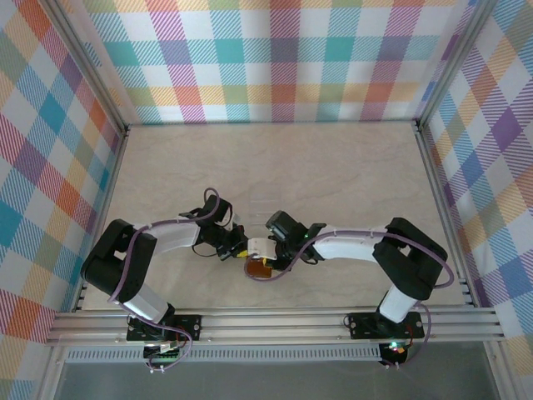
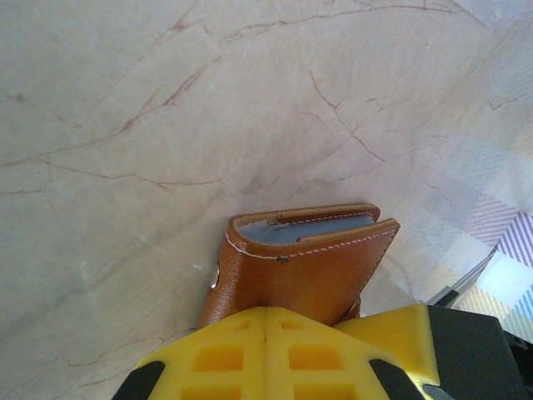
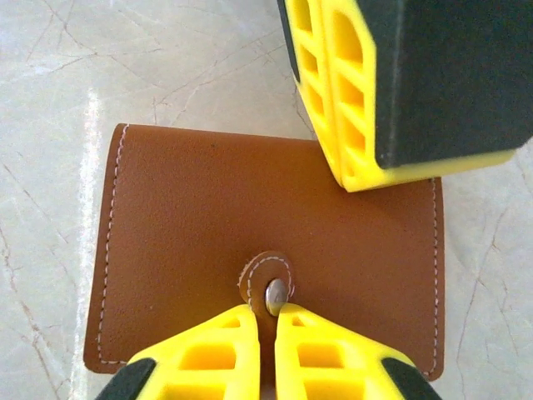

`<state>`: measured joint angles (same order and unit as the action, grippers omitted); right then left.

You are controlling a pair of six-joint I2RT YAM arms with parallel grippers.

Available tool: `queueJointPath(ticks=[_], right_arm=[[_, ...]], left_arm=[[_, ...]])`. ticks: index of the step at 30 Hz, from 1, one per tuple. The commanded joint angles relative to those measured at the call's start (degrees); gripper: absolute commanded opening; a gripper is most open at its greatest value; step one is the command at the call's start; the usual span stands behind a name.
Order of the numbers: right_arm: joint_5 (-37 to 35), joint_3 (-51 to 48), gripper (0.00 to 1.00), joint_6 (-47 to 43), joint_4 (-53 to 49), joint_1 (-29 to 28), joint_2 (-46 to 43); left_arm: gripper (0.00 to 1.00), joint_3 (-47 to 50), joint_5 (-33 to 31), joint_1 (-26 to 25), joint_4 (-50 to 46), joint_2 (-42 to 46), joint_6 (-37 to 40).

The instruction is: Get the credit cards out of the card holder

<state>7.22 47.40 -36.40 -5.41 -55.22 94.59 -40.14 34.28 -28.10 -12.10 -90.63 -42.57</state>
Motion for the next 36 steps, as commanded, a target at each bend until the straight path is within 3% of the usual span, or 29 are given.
queueJointPath(ticks=[1,10,13,16,19,25,30,36], right_arm=[[-2.14,-3.65,0.09,4.73,9.26,-0.38,-1.37],[-3.53,-9.9,0.27,8.89,14.98,-0.38,-6.74],[-3.66,-9.54,0.42,12.46,12.8,-0.33,-8.19],[-3.45,-7.75,0.45,16.62,8.19,-0.54,-9.84],[-3.68,-5.49,0.5,23.24,2.96,-0.76,-12.54],[-4.0,1.32,0.53,46.04,-5.34,-0.89,-14.1],[-2.28,10.71,0.53,57.94,-14.66,-0.87,-8.54],[-0.25,23.95,0.55,59.9,-27.66,-0.91,3.8]], left_arm=[[0.0,2.01,-8.04,-0.73,-12.42,-2.72,1.64],[0.0,-1.21,-11.13,-0.82,-16.9,-0.04,3.19],[0.07,-3.06,-13.28,-1.38,-19.15,2.39,2.89],[0.13,-5.09,-15.03,-2.21,-20.94,4.9,2.52],[0.15,-6.62,-16.27,-2.58,-21.73,7.58,1.87],[0.22,-7.19,-23.63,-2.5,-24.89,13.9,1.7],[0.24,-3.88,-26.56,-2.06,-26.61,18.5,1.28],[0.3,1.96,-27.43,-1.44,-25.82,24.1,0.36]])
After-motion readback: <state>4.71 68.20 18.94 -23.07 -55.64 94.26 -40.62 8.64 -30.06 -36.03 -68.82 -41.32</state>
